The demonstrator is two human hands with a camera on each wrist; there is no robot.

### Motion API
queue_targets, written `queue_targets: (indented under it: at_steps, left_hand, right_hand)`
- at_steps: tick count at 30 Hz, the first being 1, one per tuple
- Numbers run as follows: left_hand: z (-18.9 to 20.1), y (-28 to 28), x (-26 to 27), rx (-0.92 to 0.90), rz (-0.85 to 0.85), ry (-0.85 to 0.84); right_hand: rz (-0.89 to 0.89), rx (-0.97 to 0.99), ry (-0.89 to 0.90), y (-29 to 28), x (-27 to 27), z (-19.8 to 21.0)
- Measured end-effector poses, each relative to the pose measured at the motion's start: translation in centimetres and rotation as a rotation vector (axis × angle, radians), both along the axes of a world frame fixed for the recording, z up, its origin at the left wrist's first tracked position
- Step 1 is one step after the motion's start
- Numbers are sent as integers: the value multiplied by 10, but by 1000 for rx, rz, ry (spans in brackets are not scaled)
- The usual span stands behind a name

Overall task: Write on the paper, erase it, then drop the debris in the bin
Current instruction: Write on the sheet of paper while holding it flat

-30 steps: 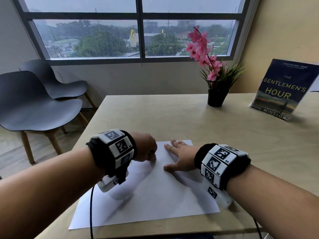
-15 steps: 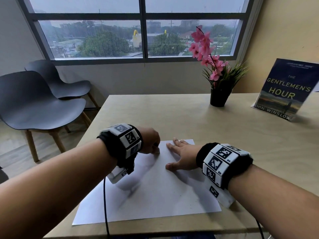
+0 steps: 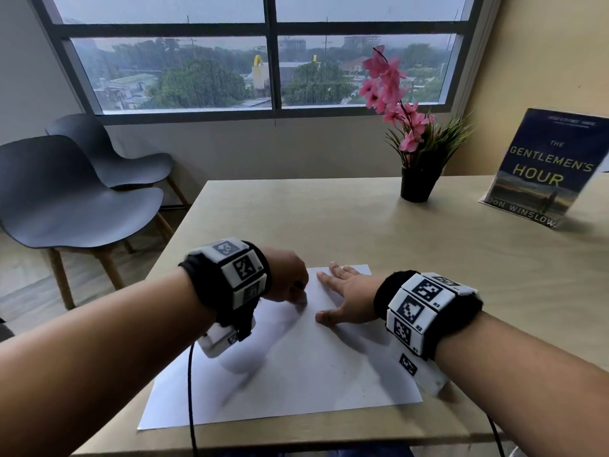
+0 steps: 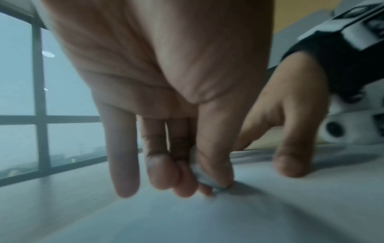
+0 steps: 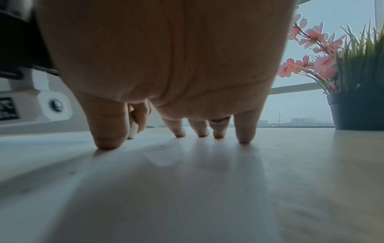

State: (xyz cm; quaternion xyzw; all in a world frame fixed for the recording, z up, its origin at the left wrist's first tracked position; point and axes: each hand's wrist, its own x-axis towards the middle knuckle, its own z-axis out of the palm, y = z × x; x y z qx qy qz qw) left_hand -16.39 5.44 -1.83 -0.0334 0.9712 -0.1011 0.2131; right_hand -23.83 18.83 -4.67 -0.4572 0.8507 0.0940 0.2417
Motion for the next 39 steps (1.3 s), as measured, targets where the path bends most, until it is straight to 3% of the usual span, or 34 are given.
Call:
queue_targets:
  at_steps: [18, 22, 27, 32, 39]
  left_hand:
    - [-5, 1, 18, -23, -54, -10]
    - [-1, -9, 18, -18, 21, 26]
    - [-6, -1, 27, -16, -50, -7]
    - [-2, -17, 26, 11, 26, 29]
    - [-15, -13, 36, 45, -56, 23]
  right_hand:
    - [-6, 24, 1, 0, 2, 2]
    - [-10, 20, 4, 0, 1, 2]
    - [-8, 24, 3, 1, 1, 3]
    - [-4, 28, -1, 1, 1, 3]
    - [-5, -1, -2, 2, 2, 4]
